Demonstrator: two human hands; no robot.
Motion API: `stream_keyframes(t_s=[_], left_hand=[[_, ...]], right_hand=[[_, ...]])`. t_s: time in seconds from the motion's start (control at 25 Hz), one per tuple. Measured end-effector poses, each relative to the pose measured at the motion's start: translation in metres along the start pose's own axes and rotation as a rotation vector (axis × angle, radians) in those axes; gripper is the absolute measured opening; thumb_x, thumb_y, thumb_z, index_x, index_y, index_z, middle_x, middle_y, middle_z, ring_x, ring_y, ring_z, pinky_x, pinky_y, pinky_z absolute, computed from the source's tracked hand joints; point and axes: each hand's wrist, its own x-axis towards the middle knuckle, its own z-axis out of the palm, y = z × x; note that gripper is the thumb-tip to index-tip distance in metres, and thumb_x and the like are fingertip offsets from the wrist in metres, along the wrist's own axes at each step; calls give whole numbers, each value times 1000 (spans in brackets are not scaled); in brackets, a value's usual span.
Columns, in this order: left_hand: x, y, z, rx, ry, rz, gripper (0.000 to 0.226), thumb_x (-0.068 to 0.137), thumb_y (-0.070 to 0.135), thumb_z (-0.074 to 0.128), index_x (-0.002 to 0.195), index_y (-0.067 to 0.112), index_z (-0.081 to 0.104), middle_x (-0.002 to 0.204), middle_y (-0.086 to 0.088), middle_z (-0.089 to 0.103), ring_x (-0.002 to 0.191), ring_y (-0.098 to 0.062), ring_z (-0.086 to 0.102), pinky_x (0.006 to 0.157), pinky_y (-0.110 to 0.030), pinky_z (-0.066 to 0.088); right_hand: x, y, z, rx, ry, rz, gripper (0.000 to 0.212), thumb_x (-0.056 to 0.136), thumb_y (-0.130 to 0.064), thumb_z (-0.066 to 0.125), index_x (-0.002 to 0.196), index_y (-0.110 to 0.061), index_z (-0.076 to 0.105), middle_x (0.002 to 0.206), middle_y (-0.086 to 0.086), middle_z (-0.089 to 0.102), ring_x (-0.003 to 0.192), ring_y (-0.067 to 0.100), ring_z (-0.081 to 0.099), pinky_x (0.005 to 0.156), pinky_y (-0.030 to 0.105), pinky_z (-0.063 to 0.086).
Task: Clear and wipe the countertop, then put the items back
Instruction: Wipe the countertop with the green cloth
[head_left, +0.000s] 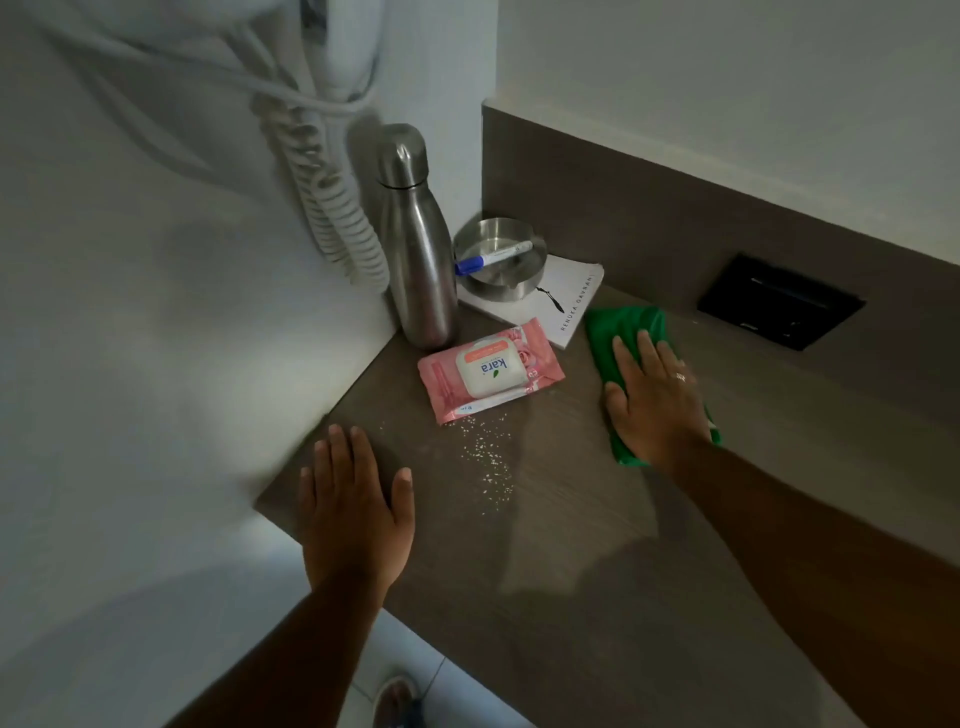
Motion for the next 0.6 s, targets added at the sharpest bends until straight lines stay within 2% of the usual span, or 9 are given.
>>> stream_keyframes(t_s=[0.08, 0.16, 0.24, 0.32, 0.4, 0.52, 0.6], left_hand=[[0, 1, -1, -7, -7, -2, 78, 92, 55, 19, 151, 4, 27, 158, -20, 26, 146, -36, 24, 119, -50, 20], [0, 1, -2, 3, -22, -6, 78, 92, 55, 20, 151, 4, 28, 158, -20, 27, 146, -37, 25, 118, -50, 21], [0, 1, -4, 7, -35, 1, 77, 93, 53, 21, 151, 3, 30, 156, -21, 30, 145, -38, 27, 118, -51, 23], [0, 1, -5, -10, -41, 5, 77, 93, 52, 23, 150, 1, 31, 155, -23, 32, 143, -39, 29, 117, -52, 23], [-1, 2, -5, -28, -56, 3, 77, 92, 52, 23, 149, 1, 31, 155, -23, 32, 143, -39, 29, 117, -52, 23], [0, 1, -4, -33, -58, 11, 76, 92, 50, 26, 149, -1, 33, 154, -24, 33, 142, -41, 29, 116, -52, 22], [0, 0, -3, -33, -43, 22, 75, 93, 49, 28, 148, -1, 34, 153, -25, 34, 141, -41, 30, 116, -52, 21]], right_hand=[[-37, 1, 3, 19, 1, 31, 66, 96, -49, 14, 156, -21, 16, 163, 13, 14, 150, 32, 14, 120, 46, 15], [-85, -3, 9, 15, -29, 41, 71, 91, -50, 12, 155, -21, 22, 162, 14, 19, 148, 34, 19, 118, 48, 20], [-133, -20, 19, 30, -37, 2, 69, 88, -46, 26, 150, -19, 36, 156, 16, 33, 141, 39, 34, 111, 51, 31], [-162, -44, 27, 58, -36, -61, 66, 84, -43, 39, 145, -19, 45, 151, 16, 42, 134, 41, 40, 106, 52, 32], [-164, -62, 28, 30, -66, -112, 64, 85, -44, 40, 146, -22, 43, 152, 13, 42, 134, 39, 39, 105, 50, 30], [-128, -82, 17, -3, -60, -109, 62, 90, -45, 34, 150, -27, 35, 156, 9, 36, 136, 38, 40, 105, 52, 36], [-91, -95, 9, 19, -66, -54, 62, 94, -43, 29, 154, -29, 23, 161, 7, 24, 143, 36, 29, 111, 53, 28]])
